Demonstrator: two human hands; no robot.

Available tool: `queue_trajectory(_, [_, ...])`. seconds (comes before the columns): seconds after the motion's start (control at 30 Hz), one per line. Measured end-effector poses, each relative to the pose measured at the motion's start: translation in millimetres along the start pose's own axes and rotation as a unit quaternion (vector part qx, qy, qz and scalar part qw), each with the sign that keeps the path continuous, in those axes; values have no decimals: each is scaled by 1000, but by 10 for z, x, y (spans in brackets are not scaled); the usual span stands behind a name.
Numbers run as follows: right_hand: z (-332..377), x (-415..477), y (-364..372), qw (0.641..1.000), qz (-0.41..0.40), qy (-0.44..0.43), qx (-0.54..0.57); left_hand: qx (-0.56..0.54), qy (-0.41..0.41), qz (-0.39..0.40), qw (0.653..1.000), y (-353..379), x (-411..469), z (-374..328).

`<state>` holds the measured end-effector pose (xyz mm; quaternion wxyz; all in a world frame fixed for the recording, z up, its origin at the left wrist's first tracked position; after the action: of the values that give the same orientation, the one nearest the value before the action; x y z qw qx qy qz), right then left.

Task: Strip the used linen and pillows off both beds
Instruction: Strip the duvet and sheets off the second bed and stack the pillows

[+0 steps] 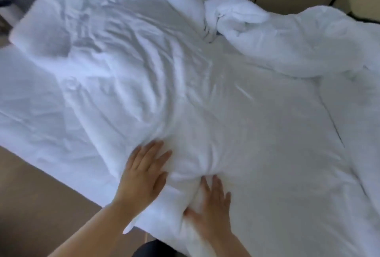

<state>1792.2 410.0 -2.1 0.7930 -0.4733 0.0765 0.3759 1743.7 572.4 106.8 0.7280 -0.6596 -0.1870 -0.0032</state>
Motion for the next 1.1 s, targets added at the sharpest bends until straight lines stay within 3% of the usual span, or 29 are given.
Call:
queue_trajectory(0.07, [85, 108, 18, 999, 3, 38, -9, -21, -135, 2, 991, -170, -110, 668])
queue_trajectory(0.13, [93, 94, -24, 995, 44, 88, -6, -96, -347, 49, 932, -209, -266, 1263])
queue_trajectory(0.17, [96, 102, -52, 993, 53, 100, -11, -169, -437, 95, 879, -134, -324, 1450])
queue_trajectory(0.23, [140, 122, -72, 992, 65, 106, -9, -351, -559, 154, 735, 95, -366, 1591])
queue_trajectory(0.27, [148, 131, -67, 992, 67, 110, -3, -437, -582, 159, 667, 214, -333, 1596])
queue_trajectory(0.33, [150, 163, -71, 992, 63, 106, -2, -588, -566, 126, 564, 388, -189, 1525])
queue_trajectory(0.4, [159, 165, -78, 993, 67, 93, 1, -642, -567, 77, 510, 455, -84, 1423])
queue_trajectory(0.43, [180, 161, -115, 995, 52, 83, 0, -627, -587, 52, 510, 440, -78, 1404])
queue_trajectory(0.5, [322, 175, -359, 994, -104, -15, 23, -555, -624, 9, 550, 327, -102, 1426])
queue_trajectory(0.57, [682, 18, -715, 938, -296, -160, 89, -511, -615, -25, 600, 149, -43, 1459])
queue_trajectory(0.6, [949, -34, -795, 908, -330, -232, 110, -510, -596, -37, 619, 60, 29, 1465])
queue_trajectory(0.7, [1827, 19, -729, 882, -288, -372, 26, -541, -514, -36, 664, -151, 345, 1375])
queue_trajectory(0.77, [2121, 302, -635, 895, -264, -348, -92, -571, -448, 3, 688, -245, 551, 1251])
queue_trajectory(0.83, [2110, 595, -687, 904, -261, -318, -115, -584, -393, 66, 707, -250, 622, 1141])
queue_trajectory(0.97, [1932, 691, -1042, 864, -316, -385, -71, -438, -504, 123, 734, -10, 191, 1344])
queue_trajectory(1.0, [1918, 680, -1093, 865, -313, -388, -66, -403, -532, 166, 726, 120, 22, 1359])
queue_trajectory(1.1, [1933, 663, -1093, 872, -287, -391, -65, -442, -566, 268, 642, 516, -324, 1121])
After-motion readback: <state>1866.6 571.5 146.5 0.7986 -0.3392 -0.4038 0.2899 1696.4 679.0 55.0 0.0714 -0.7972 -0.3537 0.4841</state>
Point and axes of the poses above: each hand's wrist, its own x-axis towards the middle knuckle, its own y-axis out of the palm, z = x × y, the point moved 7 cm from there along x, towards the middle knuckle, and after that the axes turned 15 degrees about x, right-handed, at the moved point
